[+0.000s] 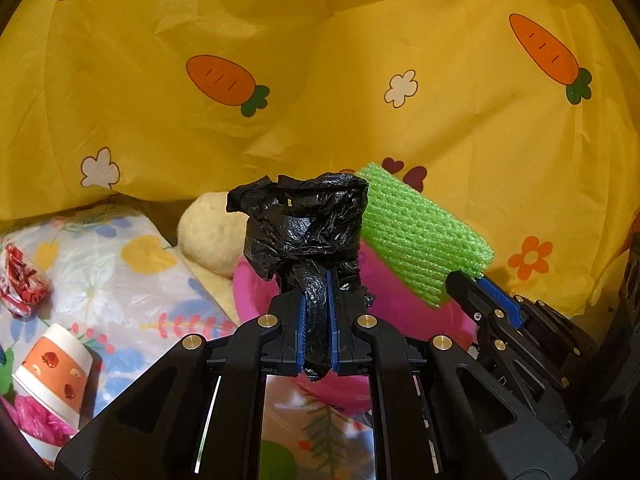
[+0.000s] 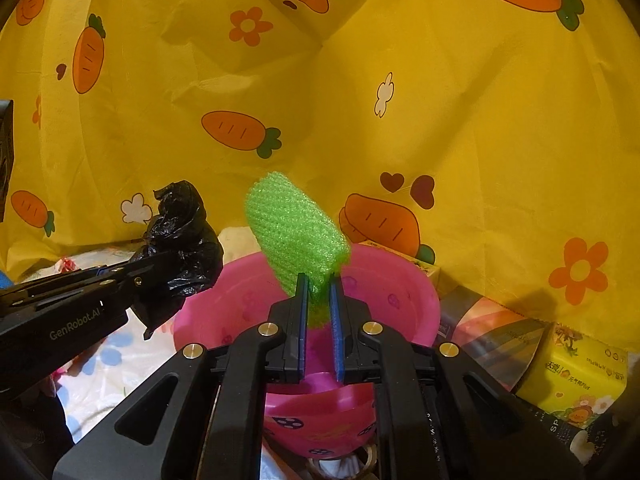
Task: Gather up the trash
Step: 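Carry both items to the pink bucket and open both tools to drop them, then move both tools back over the table toward the orange paper cups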
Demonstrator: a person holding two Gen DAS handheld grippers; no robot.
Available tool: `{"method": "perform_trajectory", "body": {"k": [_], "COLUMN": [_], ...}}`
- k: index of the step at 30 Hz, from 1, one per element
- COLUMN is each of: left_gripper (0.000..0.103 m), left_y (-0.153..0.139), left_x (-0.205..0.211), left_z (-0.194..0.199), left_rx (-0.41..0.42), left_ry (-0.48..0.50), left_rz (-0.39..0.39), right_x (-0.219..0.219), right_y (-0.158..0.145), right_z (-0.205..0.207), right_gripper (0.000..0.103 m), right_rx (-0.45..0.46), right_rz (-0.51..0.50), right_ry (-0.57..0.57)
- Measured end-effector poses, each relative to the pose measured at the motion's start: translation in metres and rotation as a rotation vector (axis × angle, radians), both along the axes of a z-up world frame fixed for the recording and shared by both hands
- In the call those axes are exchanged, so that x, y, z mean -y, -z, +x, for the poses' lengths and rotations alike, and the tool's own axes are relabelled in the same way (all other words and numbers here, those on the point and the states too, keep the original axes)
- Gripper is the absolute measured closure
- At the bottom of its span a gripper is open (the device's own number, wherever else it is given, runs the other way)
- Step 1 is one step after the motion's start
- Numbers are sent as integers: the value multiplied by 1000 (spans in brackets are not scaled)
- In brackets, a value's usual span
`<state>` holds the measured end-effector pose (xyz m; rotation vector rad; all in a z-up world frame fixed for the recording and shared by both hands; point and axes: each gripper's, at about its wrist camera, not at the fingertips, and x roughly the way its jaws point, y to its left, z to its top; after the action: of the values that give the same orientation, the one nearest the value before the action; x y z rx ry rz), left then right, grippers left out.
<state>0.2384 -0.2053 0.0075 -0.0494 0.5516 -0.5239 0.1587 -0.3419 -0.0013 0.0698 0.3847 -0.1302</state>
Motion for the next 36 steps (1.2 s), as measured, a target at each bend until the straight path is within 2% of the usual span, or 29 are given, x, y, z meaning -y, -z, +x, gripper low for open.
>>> {"method": "perform_trajectory", "body": {"k": [11, 13, 14, 16, 20, 22, 25, 27, 30, 33, 35, 36], "left_gripper": [94, 88, 84, 61, 43, 29, 20, 17, 15, 13, 12, 11], "left_y": [17, 19, 20, 22, 20, 16, 8, 3, -1, -3, -3, -3], "left_x": [10, 10, 10, 7, -3, -11, -24, -34, -53, -76, -94, -104], "left_z": [18, 19, 20, 22, 20, 15, 2, -10, -30, -53, -71, -80], "left_rx": [-71, -83, -91, -104, -90, -71, -18, 15, 44, 76, 102, 116], "left_ry": [50, 68, 76, 76, 34, 2, -62, -115, -197, -283, -349, -379], "left_rz": [-32, -46, -57, -79, -89, -97, -84, -63, -32, 11, 34, 40], "right_x": [6, 7, 7, 8, 11, 12, 10, 7, 0, -13, -26, -34], "right_y": [8, 9, 9, 10, 10, 9, 4, 2, -1, -1, 0, 0], "right_z": [14, 16, 16, 17, 14, 11, 4, -3, -14, -24, -32, -37], "right_gripper": [92, 90, 87, 80, 70, 64, 46, 29, 15, 13, 6, 5], "right_rx": [-30, -33, -35, -37, -35, -24, -2, 15, 19, 5, -2, 1], "right_rz": [9, 12, 13, 14, 21, 23, 28, 30, 42, 44, 26, 12], "right_ry": [15, 17, 18, 21, 26, 28, 20, 17, 2, -28, -58, -74]}}
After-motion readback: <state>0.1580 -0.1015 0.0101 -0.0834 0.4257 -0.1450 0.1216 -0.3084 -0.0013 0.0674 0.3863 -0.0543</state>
